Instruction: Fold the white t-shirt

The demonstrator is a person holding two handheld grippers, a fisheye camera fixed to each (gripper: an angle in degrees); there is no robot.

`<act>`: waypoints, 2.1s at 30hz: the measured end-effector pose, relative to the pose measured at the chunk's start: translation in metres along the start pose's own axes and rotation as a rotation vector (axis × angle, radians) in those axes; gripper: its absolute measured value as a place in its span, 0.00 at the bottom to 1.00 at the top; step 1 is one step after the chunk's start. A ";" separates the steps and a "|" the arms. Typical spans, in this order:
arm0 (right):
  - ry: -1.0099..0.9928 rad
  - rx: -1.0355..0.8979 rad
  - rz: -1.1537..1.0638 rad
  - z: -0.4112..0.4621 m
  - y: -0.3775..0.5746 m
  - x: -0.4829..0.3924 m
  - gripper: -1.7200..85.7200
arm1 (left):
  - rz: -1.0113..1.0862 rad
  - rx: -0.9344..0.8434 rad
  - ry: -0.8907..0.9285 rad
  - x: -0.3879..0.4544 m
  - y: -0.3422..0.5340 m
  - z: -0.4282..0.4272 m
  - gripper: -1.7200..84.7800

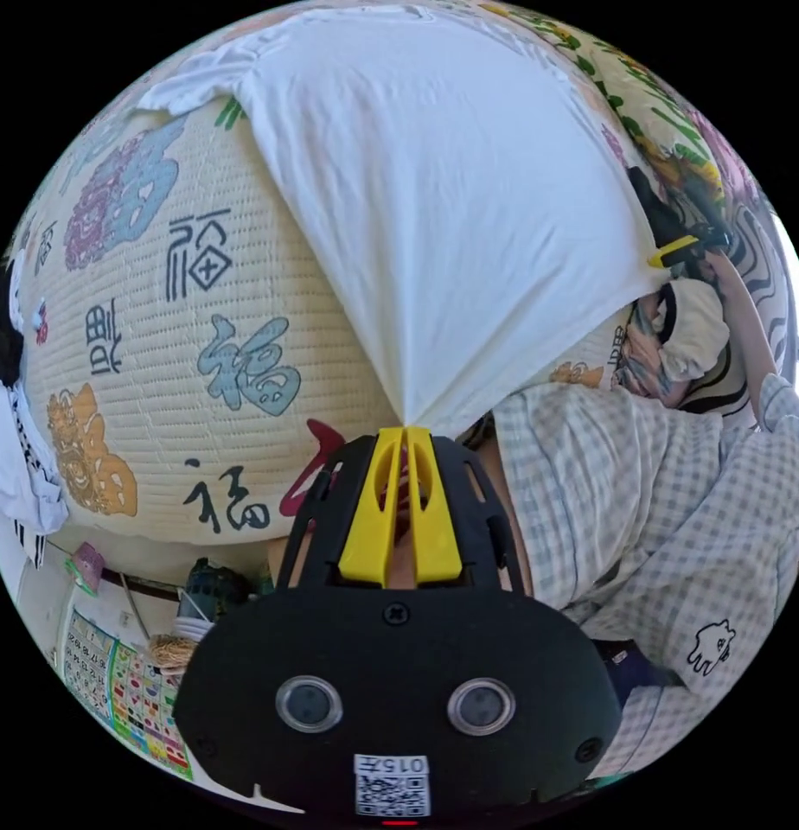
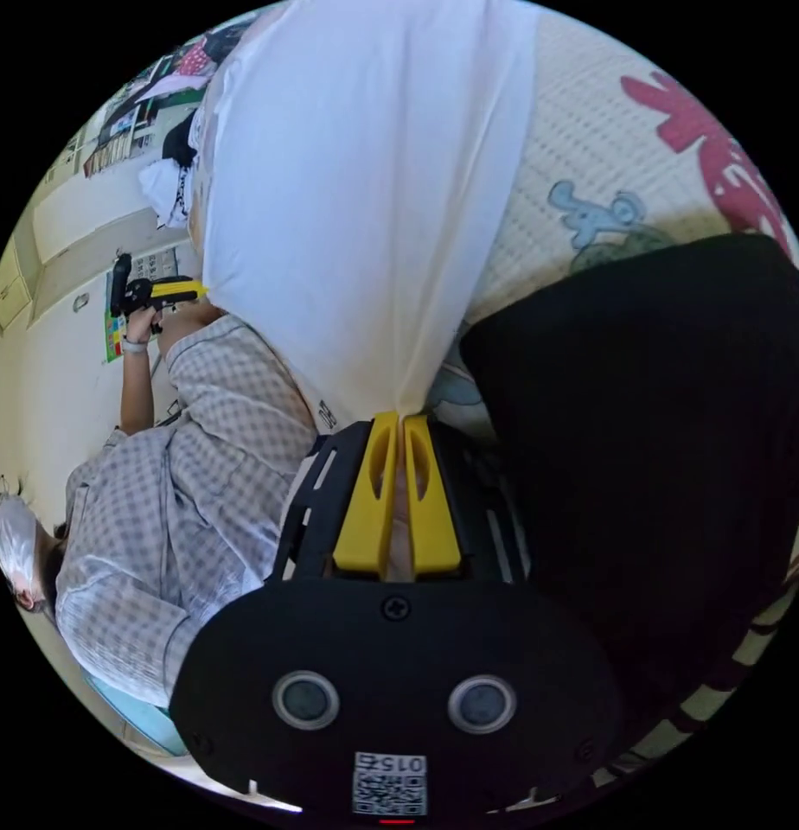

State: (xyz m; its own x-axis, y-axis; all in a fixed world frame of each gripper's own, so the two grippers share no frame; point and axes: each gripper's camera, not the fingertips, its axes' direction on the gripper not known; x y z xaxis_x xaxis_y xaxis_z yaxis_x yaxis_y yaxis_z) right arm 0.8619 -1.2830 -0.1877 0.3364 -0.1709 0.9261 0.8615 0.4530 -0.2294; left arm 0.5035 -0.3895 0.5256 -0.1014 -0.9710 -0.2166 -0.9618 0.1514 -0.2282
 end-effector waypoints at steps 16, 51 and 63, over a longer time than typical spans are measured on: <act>0.246 0.426 -0.156 -0.099 -0.109 -0.133 0.11 | -0.215 0.369 -0.080 -0.120 0.086 -0.081 0.08; 0.110 0.518 -0.275 -0.094 -0.508 -0.381 0.02 | -0.324 1.031 0.289 -0.268 0.064 -0.124 0.01; 0.009 0.749 -0.225 -0.174 -0.388 -0.288 0.02 | -0.109 0.993 0.013 -0.116 -0.009 -0.142 0.01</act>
State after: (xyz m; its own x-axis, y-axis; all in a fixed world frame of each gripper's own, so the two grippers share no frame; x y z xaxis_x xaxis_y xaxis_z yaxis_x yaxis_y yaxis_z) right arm 0.4966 -1.5622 -0.4179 0.1898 -0.3344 0.9231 0.4246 0.8757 0.2299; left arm 0.4884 -0.3044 0.6875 -0.0339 -0.9898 -0.1381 -0.3178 0.1417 -0.9375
